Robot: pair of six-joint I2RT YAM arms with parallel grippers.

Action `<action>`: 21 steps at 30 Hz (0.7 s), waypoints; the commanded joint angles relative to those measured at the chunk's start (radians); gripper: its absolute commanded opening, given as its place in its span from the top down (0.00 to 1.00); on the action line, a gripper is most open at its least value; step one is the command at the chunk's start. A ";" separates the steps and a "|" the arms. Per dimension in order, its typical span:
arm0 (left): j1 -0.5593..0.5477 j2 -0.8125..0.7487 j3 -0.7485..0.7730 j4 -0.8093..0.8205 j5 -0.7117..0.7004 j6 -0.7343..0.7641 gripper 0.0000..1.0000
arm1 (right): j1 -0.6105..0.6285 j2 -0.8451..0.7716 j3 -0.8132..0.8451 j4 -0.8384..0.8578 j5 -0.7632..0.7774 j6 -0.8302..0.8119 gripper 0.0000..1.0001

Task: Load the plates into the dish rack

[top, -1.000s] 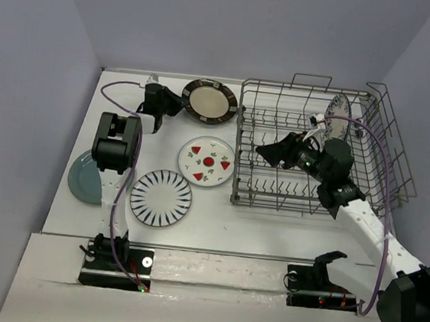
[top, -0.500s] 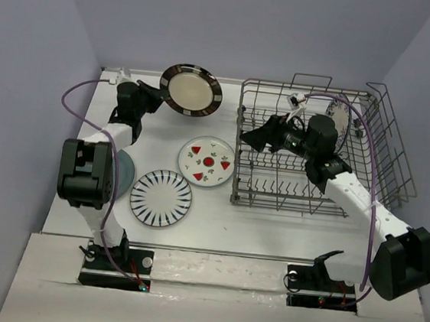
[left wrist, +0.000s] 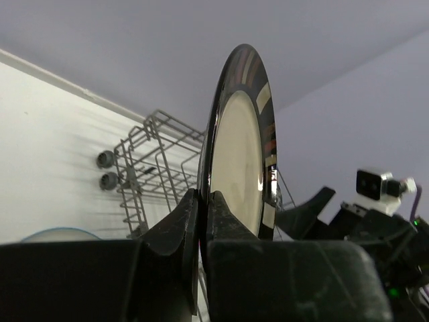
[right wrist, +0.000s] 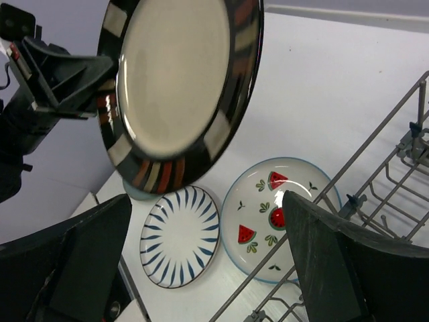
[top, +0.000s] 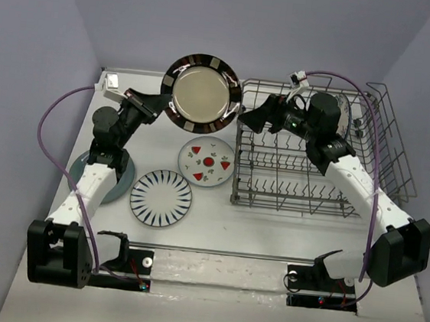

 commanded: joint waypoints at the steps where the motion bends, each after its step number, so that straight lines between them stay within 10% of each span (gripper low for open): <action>1: -0.017 -0.119 -0.003 0.184 0.110 -0.074 0.94 | 0.007 0.006 0.061 -0.050 0.003 -0.040 0.00; 12: -0.086 -0.166 -0.018 0.187 0.272 -0.062 0.94 | 0.007 0.025 -0.022 0.159 -0.288 0.102 0.15; 18: -0.090 -0.170 -0.060 0.185 0.309 -0.040 0.91 | 0.007 0.040 -0.105 0.410 -0.399 0.300 0.85; 21: -0.090 -0.178 -0.075 0.149 0.334 0.002 0.52 | 0.007 -0.007 -0.134 0.398 -0.315 0.288 0.93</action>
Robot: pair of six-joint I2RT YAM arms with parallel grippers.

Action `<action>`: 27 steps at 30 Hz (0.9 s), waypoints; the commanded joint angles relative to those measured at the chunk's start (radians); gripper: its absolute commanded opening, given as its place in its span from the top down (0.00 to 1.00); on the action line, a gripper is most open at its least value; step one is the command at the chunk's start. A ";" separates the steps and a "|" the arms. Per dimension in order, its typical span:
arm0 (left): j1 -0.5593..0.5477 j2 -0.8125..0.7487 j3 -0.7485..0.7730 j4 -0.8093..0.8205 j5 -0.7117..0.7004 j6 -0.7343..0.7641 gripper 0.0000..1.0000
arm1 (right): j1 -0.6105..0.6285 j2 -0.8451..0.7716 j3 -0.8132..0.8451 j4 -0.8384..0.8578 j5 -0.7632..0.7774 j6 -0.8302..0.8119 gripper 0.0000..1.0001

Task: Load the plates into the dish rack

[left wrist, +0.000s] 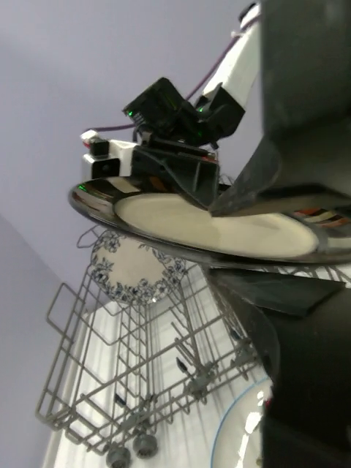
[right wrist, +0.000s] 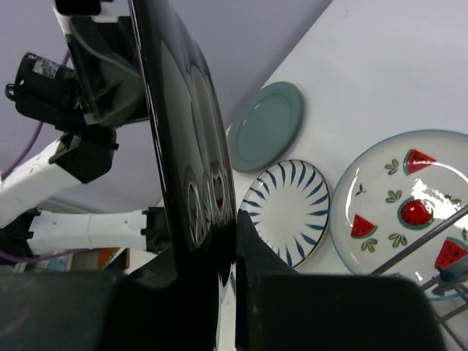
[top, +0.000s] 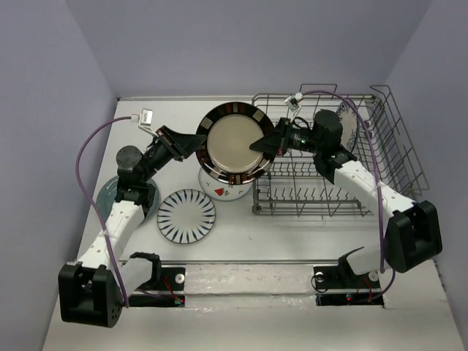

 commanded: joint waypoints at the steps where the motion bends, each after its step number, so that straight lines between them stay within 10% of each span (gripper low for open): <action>1: -0.001 -0.071 -0.001 0.094 0.048 0.016 0.43 | -0.003 -0.065 -0.026 0.128 0.008 0.018 0.93; 5: 0.000 -0.123 0.007 -0.144 0.042 0.234 0.01 | -0.052 -0.147 -0.004 -0.044 0.182 -0.075 0.93; 14: -0.009 -0.269 0.018 -0.574 -0.125 0.604 0.01 | -0.189 -0.228 0.111 -0.387 0.741 -0.362 0.93; 27: -0.185 -0.402 0.025 -0.667 -0.395 0.742 0.01 | -0.220 -0.043 0.352 -0.430 1.264 -0.741 0.93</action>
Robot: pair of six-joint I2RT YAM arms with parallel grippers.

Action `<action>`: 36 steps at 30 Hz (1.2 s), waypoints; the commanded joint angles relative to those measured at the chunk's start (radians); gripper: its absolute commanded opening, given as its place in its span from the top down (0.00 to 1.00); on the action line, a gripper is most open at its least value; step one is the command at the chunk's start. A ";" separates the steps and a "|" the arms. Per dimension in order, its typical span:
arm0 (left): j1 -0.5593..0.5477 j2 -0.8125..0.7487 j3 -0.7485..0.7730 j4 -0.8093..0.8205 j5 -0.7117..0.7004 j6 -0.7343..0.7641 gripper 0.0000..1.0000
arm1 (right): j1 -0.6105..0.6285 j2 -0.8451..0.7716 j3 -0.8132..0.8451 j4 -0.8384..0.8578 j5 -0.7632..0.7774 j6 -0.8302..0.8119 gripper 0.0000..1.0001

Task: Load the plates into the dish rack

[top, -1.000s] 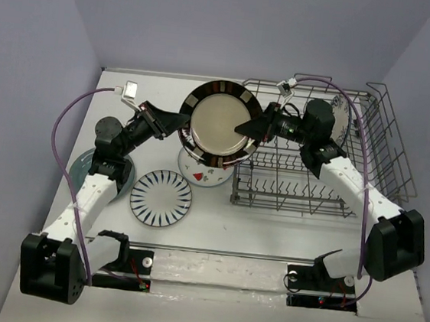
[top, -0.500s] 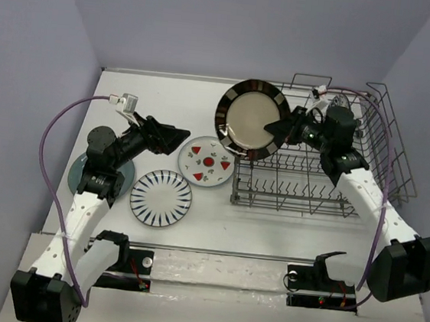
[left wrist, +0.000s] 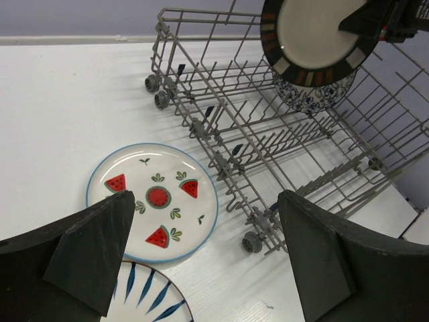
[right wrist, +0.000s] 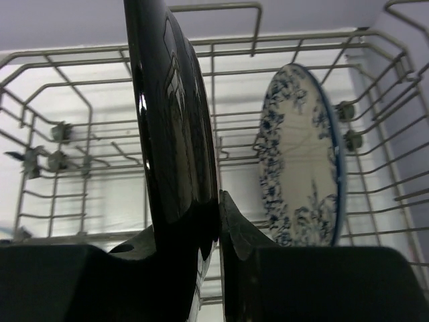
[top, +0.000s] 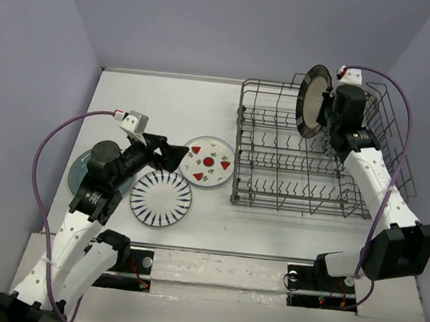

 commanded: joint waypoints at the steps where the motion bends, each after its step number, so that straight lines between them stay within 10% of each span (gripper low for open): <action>1: -0.030 -0.033 0.030 -0.025 -0.091 0.071 0.01 | -0.003 0.007 0.132 0.154 0.175 -0.143 0.93; 26: -0.064 -0.042 0.017 -0.030 -0.104 0.068 0.01 | -0.031 0.213 0.025 0.171 0.112 -0.151 0.92; 36: -0.062 -0.023 0.011 -0.045 -0.183 0.054 0.01 | -0.040 0.173 0.029 0.130 0.114 -0.039 0.19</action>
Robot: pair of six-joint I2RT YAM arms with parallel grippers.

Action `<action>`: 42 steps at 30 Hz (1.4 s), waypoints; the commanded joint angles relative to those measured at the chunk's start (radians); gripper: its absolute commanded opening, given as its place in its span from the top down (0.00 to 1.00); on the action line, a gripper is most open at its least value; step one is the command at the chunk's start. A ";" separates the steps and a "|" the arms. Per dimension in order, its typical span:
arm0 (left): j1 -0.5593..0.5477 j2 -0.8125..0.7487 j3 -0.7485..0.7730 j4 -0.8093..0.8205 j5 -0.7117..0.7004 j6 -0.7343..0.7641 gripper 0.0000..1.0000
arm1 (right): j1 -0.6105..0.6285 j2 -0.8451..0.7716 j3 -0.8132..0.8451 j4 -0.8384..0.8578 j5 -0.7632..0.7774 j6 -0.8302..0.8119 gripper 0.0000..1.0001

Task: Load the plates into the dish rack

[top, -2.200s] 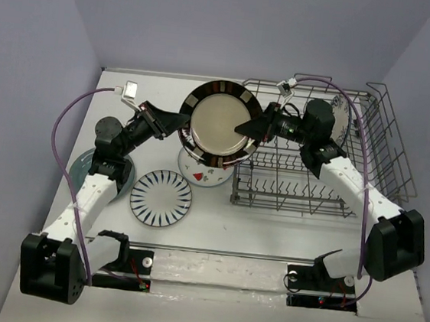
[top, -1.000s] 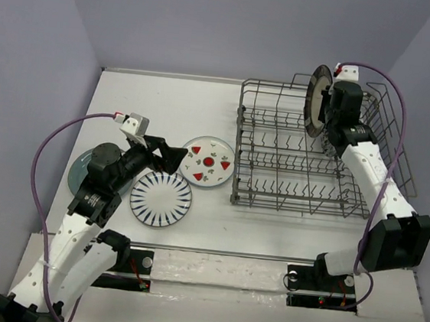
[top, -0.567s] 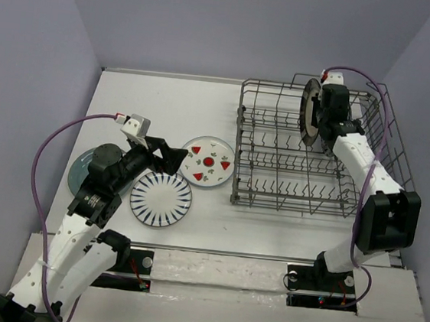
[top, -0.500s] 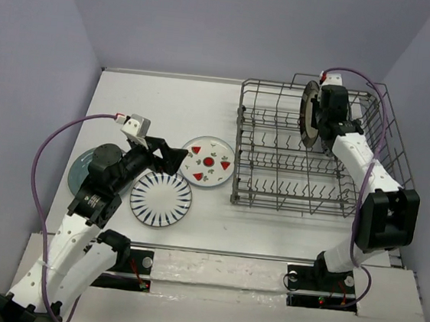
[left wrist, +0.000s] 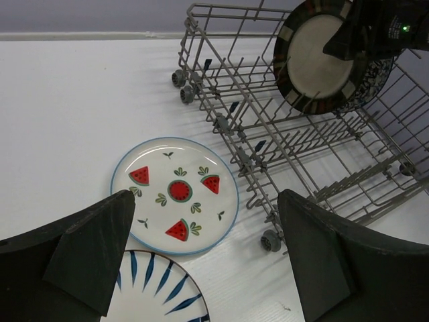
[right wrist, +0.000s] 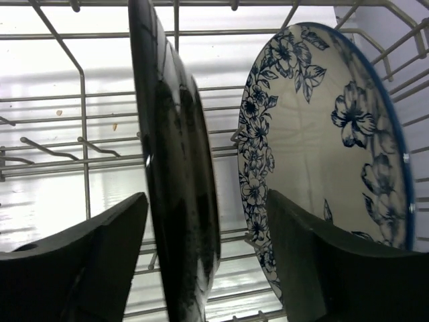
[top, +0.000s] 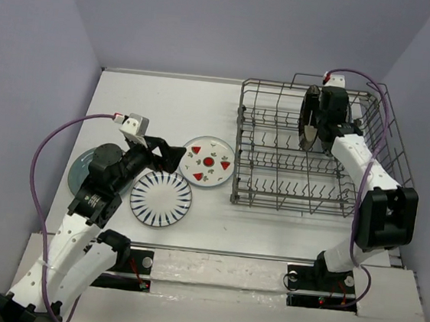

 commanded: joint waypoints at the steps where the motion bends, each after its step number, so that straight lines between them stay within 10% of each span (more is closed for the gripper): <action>1: -0.003 0.016 0.011 0.016 -0.049 -0.002 0.01 | -0.008 -0.070 0.029 0.031 -0.006 0.085 0.18; 20: 0.032 0.460 0.054 -0.004 0.070 -0.102 0.01 | -0.008 -0.547 -0.316 0.190 -0.467 0.419 0.14; 28: 0.104 0.707 0.137 -0.004 0.058 -0.114 0.16 | 0.001 -0.687 -0.552 0.400 -0.644 0.525 0.15; 36: 0.170 1.002 0.257 0.022 0.123 -0.120 0.30 | 0.001 -0.712 -0.597 0.465 -0.753 0.540 0.42; 42: 0.176 1.083 0.298 0.036 0.107 -0.125 0.39 | 0.001 -0.692 -0.606 0.493 -0.814 0.560 0.43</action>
